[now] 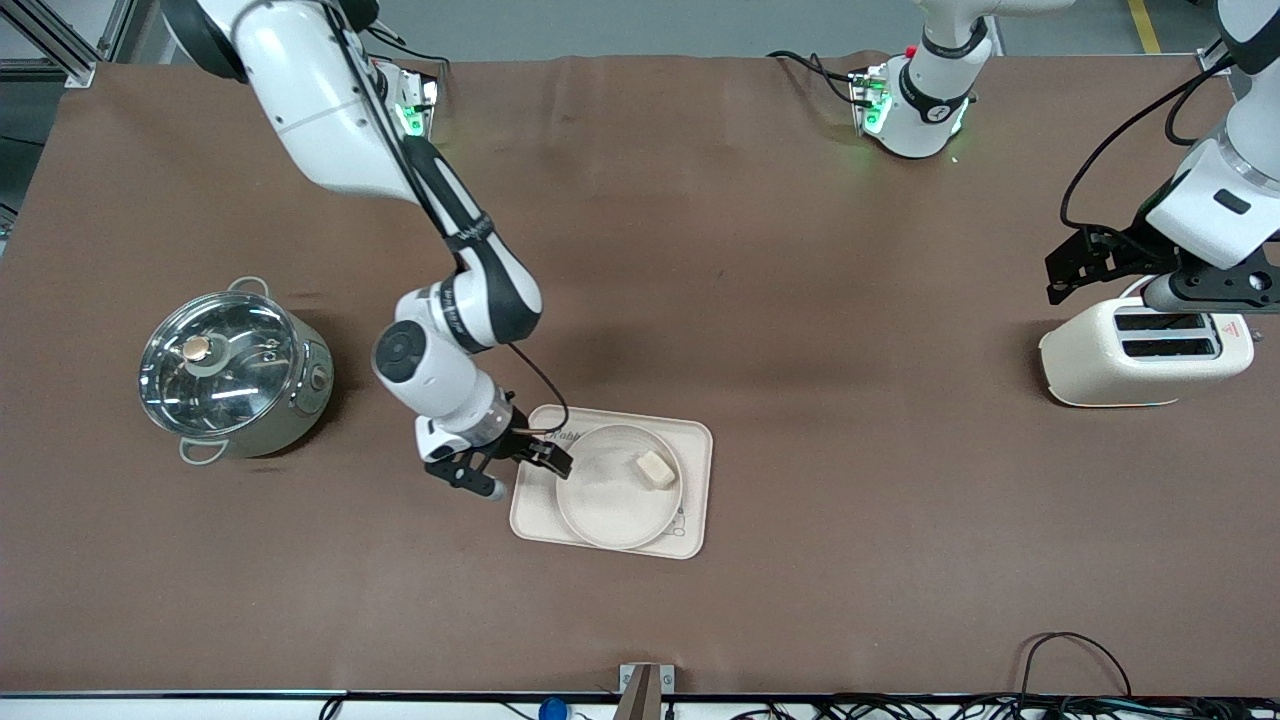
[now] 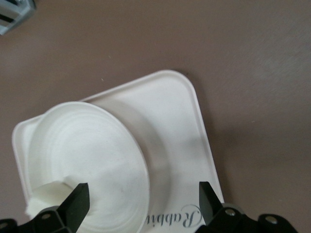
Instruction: Place bun in plate and plate on tray
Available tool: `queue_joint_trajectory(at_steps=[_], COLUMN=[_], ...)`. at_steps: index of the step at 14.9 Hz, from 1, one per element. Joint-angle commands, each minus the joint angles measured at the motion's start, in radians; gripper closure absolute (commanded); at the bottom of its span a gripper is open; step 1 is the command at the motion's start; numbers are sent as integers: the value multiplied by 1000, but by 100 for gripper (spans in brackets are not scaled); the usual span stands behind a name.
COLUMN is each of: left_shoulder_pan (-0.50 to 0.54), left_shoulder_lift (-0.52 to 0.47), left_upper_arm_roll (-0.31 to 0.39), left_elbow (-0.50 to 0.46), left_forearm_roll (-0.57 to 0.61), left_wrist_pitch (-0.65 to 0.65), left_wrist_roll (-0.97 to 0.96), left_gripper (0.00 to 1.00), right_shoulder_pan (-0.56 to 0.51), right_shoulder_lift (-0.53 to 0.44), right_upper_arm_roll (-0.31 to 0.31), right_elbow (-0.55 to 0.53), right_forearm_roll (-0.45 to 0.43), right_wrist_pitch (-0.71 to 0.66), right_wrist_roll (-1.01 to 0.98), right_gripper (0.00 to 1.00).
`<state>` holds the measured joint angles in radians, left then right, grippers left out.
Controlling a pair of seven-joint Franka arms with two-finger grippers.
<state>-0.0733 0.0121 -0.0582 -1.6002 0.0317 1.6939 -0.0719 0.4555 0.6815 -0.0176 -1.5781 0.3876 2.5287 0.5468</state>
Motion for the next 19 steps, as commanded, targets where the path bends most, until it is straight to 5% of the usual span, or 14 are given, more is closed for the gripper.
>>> queue_joint_trajectory(at_steps=[1, 3, 6, 11, 15, 19], left_shoulder_pan=[12, 13, 12, 15, 18, 40], left_shoulder_lift=[14, 19, 13, 20, 37, 40], left_upper_arm_roll=[0, 0, 3, 3, 3, 3], left_elbow=[45, 45, 33, 49, 82, 82], left_forearm_roll=[-16, -19, -19, -13, -7, -26], left_wrist_pitch=[-20, -20, -28, -48, -48, -43], left_wrist_roll=[12, 5, -20, -68, -62, -46], left_gripper=[0, 0, 0, 0, 0, 0], right_shoulder_pan=[-72, -141, -227, -397, -443, -505], right_shoulder_lift=[-167, -267, -409, -586, -680, -743], right_upper_arm_roll=[11, 2, -2, -1, -1, -5], right_elbow=[-43, -45, -43, -42, -43, -45], right_forearm_roll=[-3, -47, -234, -292, -398, -406], right_wrist_pitch=[-207, -376, -617, -931, -1012, -1070], right_wrist_roll=[-95, -161, -226, -431, -496, -544], right_gripper=[0, 0, 0, 0, 0, 0])
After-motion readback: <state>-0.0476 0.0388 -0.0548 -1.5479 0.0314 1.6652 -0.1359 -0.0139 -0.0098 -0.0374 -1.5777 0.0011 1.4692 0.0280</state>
